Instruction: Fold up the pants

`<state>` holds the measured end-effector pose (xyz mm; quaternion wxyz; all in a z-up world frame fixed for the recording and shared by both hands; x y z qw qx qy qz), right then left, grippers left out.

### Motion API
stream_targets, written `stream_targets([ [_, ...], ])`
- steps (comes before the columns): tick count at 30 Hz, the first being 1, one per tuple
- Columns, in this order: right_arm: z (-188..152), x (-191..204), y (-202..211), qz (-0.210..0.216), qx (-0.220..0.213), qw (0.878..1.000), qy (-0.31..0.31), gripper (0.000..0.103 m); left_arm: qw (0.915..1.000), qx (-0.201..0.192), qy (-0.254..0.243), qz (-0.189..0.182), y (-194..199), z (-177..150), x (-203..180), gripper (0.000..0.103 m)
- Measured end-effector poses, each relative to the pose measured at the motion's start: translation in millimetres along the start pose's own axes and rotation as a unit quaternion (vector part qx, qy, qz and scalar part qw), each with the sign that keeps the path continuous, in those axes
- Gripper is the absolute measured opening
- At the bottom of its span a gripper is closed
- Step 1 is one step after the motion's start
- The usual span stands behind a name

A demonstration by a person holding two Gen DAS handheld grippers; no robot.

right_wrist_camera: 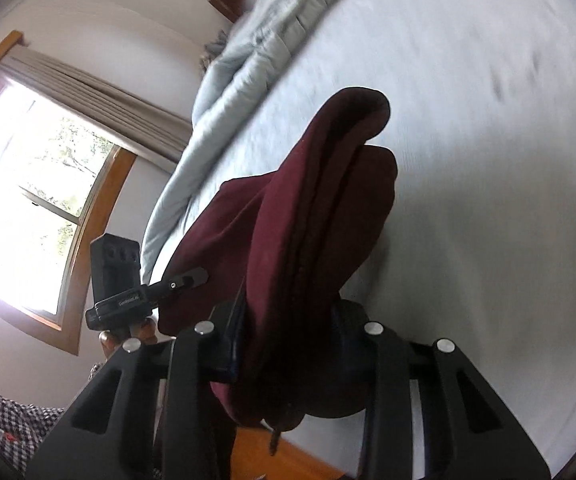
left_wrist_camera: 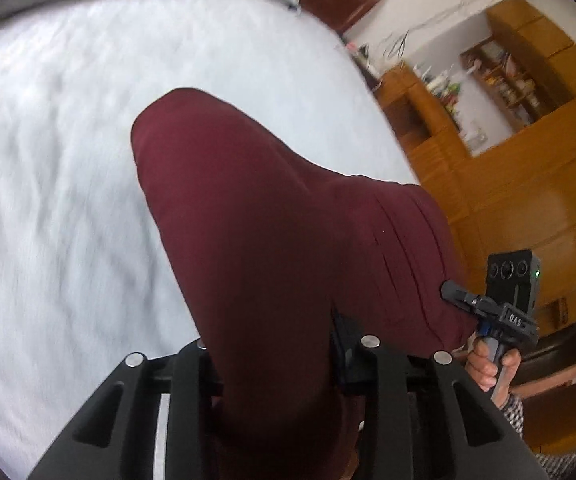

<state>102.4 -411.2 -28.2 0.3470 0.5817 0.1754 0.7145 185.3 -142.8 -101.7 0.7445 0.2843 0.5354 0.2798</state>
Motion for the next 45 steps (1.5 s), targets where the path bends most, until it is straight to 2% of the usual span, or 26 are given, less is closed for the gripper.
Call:
stream_targets([
  [2, 23, -1, -1, -0.008, -0.011, 1.000, 0.009, 0.033, 0.9994, -0.020, -0.020, 0.019, -2, 24, 0, 0.032],
  [4, 44, -13, -12, -0.022, -0.013, 1.000, 0.010, 0.033, 0.9990, -0.024, -0.020, 0.032, -11, 42, 4, 0.033],
  [6, 56, -34, -29, -0.034, -0.002, 0.999, -0.012, 0.034, 0.9990, -0.011, -0.005, 0.043, -28, 52, 23, 0.034],
  [7, 59, -44, -38, -0.038, 0.006, 0.999, -0.024, 0.034, 0.9983, 0.008, 0.005, 0.058, -42, 57, 35, 0.034],
  [9, 59, -67, -65, -0.077, 0.039, 0.995, -0.040, 0.035, 0.9947, 0.045, 0.019, 0.091, -68, 58, 56, 0.037],
  [10, 57, -76, -74, -0.104, 0.048, 0.993, -0.040, 0.039, 0.9934, 0.051, 0.022, 0.100, -76, 57, 63, 0.040],
  [11, 55, -86, -79, -0.113, 0.049, 0.991, -0.043, 0.045, 0.9938, 0.050, 0.024, 0.096, -79, 56, 68, 0.044],
  [12, 52, -94, -78, -0.095, 0.042, 0.993, -0.059, 0.046, 0.9948, 0.047, 0.025, 0.087, -80, 55, 72, 0.046],
  [13, 50, -98, -77, -0.080, 0.038, 0.994, -0.068, 0.049, 0.9951, 0.047, 0.022, 0.084, -79, 54, 72, 0.047],
  [14, 47, -100, -74, -0.076, 0.035, 0.994, -0.069, 0.055, 0.9951, 0.047, 0.019, 0.085, -79, 55, 70, 0.051],
  [15, 44, -99, -72, -0.084, 0.033, 0.994, -0.068, 0.058, 0.9948, 0.046, 0.018, 0.090, -76, 47, 71, 0.057],
  [17, 42, -93, -61, -0.101, 0.030, 0.992, -0.064, 0.059, 0.9948, 0.042, 0.019, 0.091, -58, 31, 80, 0.060],
  [19, 38, -77, -44, -0.118, 0.013, 0.992, -0.049, 0.059, 0.9921, 0.027, 0.025, 0.120, -40, 25, 77, 0.060],
  [21, 36, -48, -20, -0.143, -0.005, 0.990, -0.008, 0.057, 0.9850, -0.008, 0.021, 0.171, -12, 19, 68, 0.058],
  [22, 38, -33, -16, -0.142, -0.010, 0.990, 0.006, 0.057, 0.9809, -0.035, 0.008, 0.191, 4, 16, 57, 0.058],
  [24, 42, -3, -9, -0.117, -0.016, 0.992, 0.042, 0.056, 0.9819, -0.067, -0.018, 0.176, 22, 14, 32, 0.060],
  [28, 53, 22, -29, -0.111, 0.001, 0.991, 0.074, 0.051, 0.9892, -0.046, -0.035, 0.134, 11, 14, 7, 0.060],
  [32, 34, 5, -53, -0.125, 0.030, 0.991, 0.049, 0.048, 0.9864, -0.019, -0.032, 0.160, -15, 5, 17, 0.060],
  [34, 25, -13, -61, -0.150, 0.035, 0.988, 0.030, 0.042, 0.9853, -0.018, -0.037, 0.166, -23, 0, 24, 0.060],
  [39, 0, -42, -62, -0.142, 0.027, 0.989, -0.011, 0.029, 0.9812, -0.010, -0.056, 0.185, -44, -1, 24, 0.058],
  [41, 0, -42, -67, -0.148, 0.022, 0.989, -0.013, 0.028, 0.9789, -0.015, -0.065, 0.193, -48, -3, 24, 0.059],
  [44, 0, -38, -63, -0.153, 0.014, 0.988, -0.017, 0.030, 0.9798, -0.025, -0.056, 0.191, -41, -5, 19, 0.059],
  [45, -1, -34, -60, -0.149, 0.006, 0.989, -0.018, 0.036, 0.9791, -0.029, -0.053, 0.194, -39, -6, 16, 0.062],
])
Point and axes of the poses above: each gripper's, at about its wrist camera, not at the fingertips, and y roughly against the way its jaws point, x to its left, z to its top, the point moved 4 cm from there along -y, roughly the way its jaws point, and after that the axes turned 9 degrees about x, right-handed, at the moved point
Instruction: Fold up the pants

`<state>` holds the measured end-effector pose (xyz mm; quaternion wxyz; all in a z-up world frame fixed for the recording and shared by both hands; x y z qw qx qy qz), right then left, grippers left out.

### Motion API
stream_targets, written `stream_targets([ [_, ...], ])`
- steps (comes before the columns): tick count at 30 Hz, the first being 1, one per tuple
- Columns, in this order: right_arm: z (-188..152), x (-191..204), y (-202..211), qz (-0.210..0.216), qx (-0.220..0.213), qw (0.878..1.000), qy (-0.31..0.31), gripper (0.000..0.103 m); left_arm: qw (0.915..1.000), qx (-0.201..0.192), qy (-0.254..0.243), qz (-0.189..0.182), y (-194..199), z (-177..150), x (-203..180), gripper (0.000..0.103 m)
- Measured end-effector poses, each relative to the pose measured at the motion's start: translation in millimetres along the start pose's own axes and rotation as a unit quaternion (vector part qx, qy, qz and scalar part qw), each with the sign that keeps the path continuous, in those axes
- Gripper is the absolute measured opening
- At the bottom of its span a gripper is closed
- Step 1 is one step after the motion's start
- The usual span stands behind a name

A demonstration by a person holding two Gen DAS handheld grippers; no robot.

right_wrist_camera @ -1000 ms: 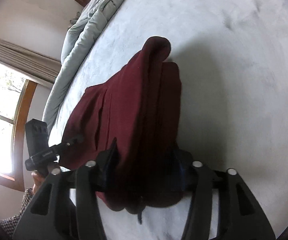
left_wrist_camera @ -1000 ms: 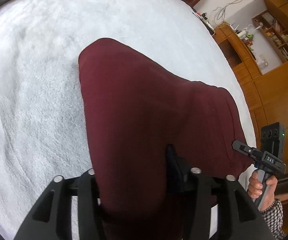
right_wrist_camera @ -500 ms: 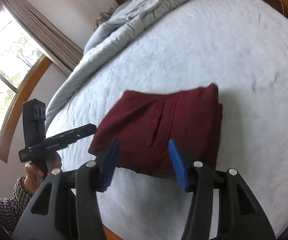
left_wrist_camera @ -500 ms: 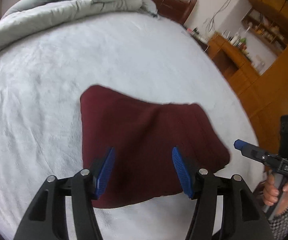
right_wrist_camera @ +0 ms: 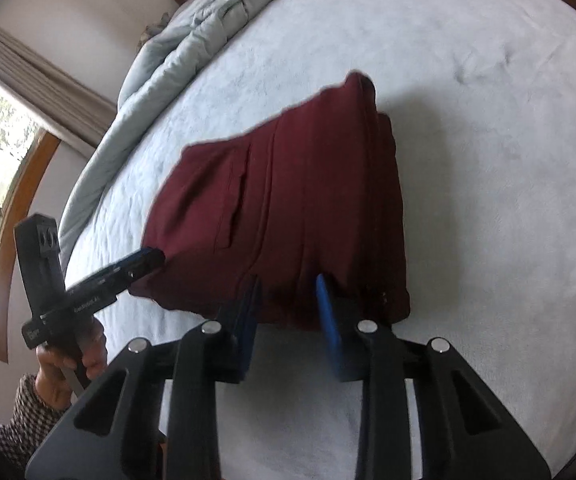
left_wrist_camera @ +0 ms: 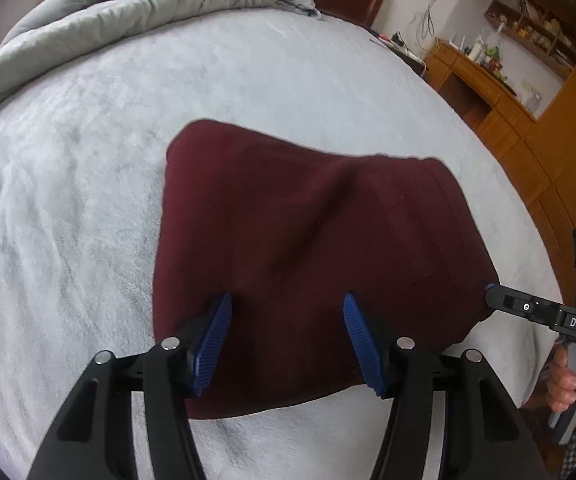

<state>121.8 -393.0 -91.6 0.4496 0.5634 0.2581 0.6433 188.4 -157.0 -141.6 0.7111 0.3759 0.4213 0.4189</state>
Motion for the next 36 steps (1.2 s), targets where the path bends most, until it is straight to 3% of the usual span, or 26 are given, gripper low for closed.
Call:
stream_targets([
  [1, 0, 4, 6, 0.004, -0.006, 1.000, -0.001, 0.050, 1.0000, -0.002, 0.003, 0.006, 5, -1, -2, 0.067],
  [2, 0, 11, 11, 0.004, -0.011, 1.000, 0.000, 0.067, 0.9998, -0.005, 0.006, 0.016, 10, -1, -3, 0.083],
  [3, -2, 20, 19, -0.008, -0.020, 1.000, 0.008, 0.073, 0.9993, -0.009, 0.012, 0.036, 19, -4, -5, 0.092],
  [4, -6, 31, 27, -0.034, -0.035, 0.999, 0.022, 0.075, 0.9988, -0.015, 0.018, 0.042, 27, -8, -8, 0.092],
  [8, -20, 54, 39, -0.106, -0.043, 0.992, 0.050, 0.078, 0.9980, -0.029, 0.023, 0.051, 52, -25, -19, 0.094],
  [12, -30, 64, 46, -0.112, -0.041, 0.992, 0.045, 0.086, 0.9968, -0.028, 0.012, 0.073, 67, -35, -27, 0.096],
  [20, -44, 75, 64, -0.134, -0.049, 0.989, 0.035, 0.100, 0.9965, -0.015, 0.024, 0.079, 95, -44, -31, 0.099],
  [25, -50, 79, 71, -0.184, -0.050, 0.981, 0.037, 0.100, 0.9961, -0.009, 0.033, 0.081, 104, -51, -28, 0.099],
  [36, -60, 91, 72, -0.200, -0.045, 0.978, 0.041, 0.100, 0.9942, -0.008, 0.025, 0.104, 120, -64, -31, 0.099],
])
Point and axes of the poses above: each gripper's, at about its wrist camera, not at the fingertips, and y roughly against the way its jaws point, x to its left, z to its top, the point moved 4 cm from there along -y, roughly the way its jaws point, and after that the axes turned 9 degrees about x, right-handed, at the moved point
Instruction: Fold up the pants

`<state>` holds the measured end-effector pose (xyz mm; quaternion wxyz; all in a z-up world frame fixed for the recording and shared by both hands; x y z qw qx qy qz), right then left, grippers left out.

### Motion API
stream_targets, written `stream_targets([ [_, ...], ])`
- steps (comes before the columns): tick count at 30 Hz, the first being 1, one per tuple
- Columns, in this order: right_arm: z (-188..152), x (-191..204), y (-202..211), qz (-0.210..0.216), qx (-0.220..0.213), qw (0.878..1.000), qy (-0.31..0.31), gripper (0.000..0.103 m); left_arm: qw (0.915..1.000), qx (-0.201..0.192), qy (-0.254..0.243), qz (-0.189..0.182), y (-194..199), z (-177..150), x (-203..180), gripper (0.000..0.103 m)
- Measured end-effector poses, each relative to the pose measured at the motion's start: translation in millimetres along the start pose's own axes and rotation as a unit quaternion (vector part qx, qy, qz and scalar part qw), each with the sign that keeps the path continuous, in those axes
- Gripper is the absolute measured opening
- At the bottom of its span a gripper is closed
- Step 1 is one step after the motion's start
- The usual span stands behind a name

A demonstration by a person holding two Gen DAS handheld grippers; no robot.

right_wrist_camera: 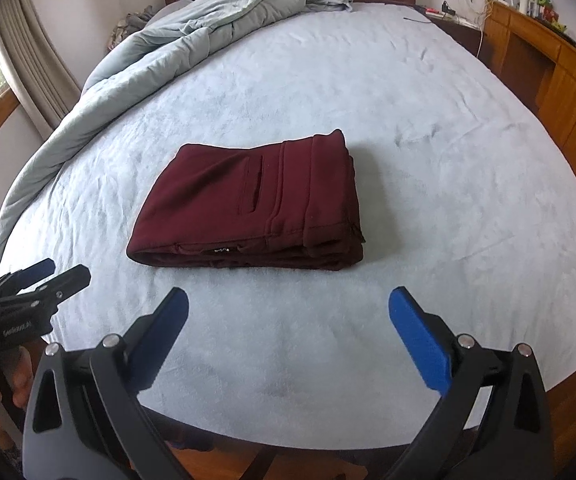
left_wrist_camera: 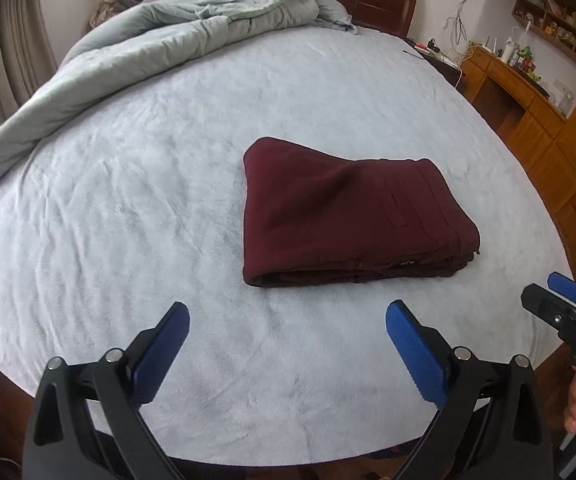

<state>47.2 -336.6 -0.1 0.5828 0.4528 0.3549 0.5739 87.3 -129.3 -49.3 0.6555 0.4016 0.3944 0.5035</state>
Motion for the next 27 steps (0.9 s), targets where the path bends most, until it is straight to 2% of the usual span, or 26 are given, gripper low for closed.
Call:
stream_targets([
  [11, 2, 10, 5, -0.001, 0.002, 1.000, 0.000, 0.100, 0.9998, -0.015, -0.011, 0.011, 18, -3, -5, 0.099],
  [27, 5, 14, 3, 0.000, 0.007, 1.000, -0.008, 0.100, 0.9995, -0.016, -0.011, 0.026, 19, -1, -6, 0.099],
])
Point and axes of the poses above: each gripper's, at about its wrist camera, not at the fingertips, and y roughly against the way its jaws point, x to its left, z to its top, the point moved 4 cm from there along -y, roughly the way its jaws point, and after that the axes turned 9 degrees about x, right-handed, at the moved point
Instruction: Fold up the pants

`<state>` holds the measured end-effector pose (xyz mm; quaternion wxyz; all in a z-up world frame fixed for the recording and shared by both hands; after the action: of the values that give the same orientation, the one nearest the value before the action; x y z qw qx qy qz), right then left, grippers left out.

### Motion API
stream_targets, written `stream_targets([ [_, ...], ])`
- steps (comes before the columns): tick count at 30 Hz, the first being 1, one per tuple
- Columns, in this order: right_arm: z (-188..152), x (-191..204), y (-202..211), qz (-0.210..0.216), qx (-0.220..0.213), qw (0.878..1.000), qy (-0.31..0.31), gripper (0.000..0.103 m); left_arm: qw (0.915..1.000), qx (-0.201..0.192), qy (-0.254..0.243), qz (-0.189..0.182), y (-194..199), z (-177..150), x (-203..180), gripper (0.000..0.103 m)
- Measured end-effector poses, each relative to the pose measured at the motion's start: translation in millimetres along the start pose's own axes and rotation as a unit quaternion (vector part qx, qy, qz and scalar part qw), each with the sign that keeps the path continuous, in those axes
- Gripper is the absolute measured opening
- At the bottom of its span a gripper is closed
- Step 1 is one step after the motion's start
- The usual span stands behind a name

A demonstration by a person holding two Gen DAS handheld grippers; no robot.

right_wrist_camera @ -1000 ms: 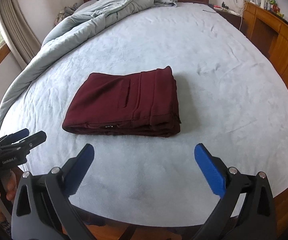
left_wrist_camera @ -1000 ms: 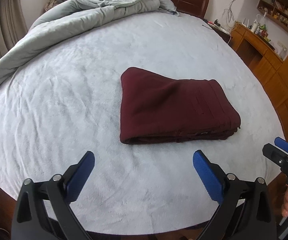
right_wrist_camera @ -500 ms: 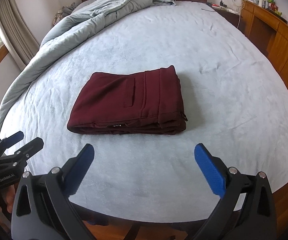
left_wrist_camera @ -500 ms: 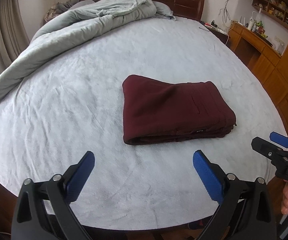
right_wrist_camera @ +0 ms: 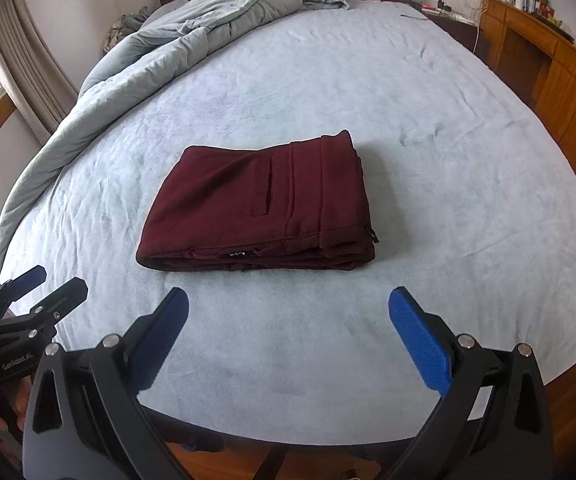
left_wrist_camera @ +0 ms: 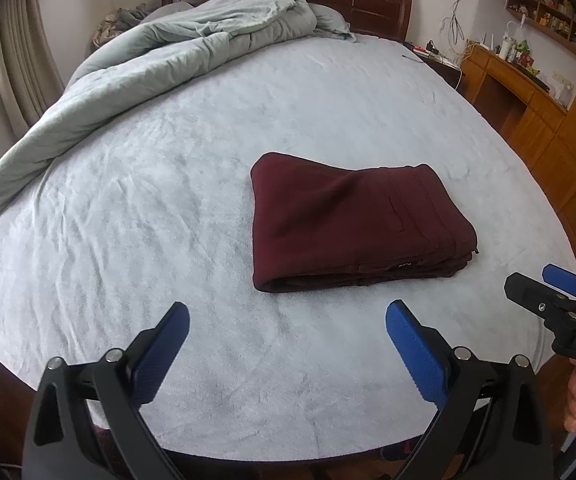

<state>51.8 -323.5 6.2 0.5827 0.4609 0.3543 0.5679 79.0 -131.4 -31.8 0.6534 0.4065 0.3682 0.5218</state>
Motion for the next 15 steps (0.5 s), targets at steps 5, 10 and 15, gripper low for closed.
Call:
stream_targets([
  [5, -4, -2, -9, -0.001, 0.014, 1.000, -0.006, 0.100, 0.9999, 0.011, -0.003, 0.004, -8, -1, -1, 0.099],
  [10, -7, -5, -17, 0.003, 0.020, 1.000, -0.012, 0.100, 0.9997, 0.022, -0.003, 0.005, -19, -3, -2, 0.099],
  [15, -6, -7, -18, -0.009, 0.015, 1.000, -0.009, 0.100, 0.9997, 0.023, -0.001, 0.007, -21, -2, 0, 0.099],
])
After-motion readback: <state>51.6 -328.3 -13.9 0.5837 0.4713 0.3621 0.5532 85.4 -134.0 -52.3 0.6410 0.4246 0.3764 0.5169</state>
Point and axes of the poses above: each gripper's, at about its wrist camera, not at the fingertips, and y roughly against the way its jaws point, x to its left, z to its top, the point moved 4 cm from there along -y, roughly the way its jaws point, and after that the axes turned 9 degrees about x, right-handed, at the moved point
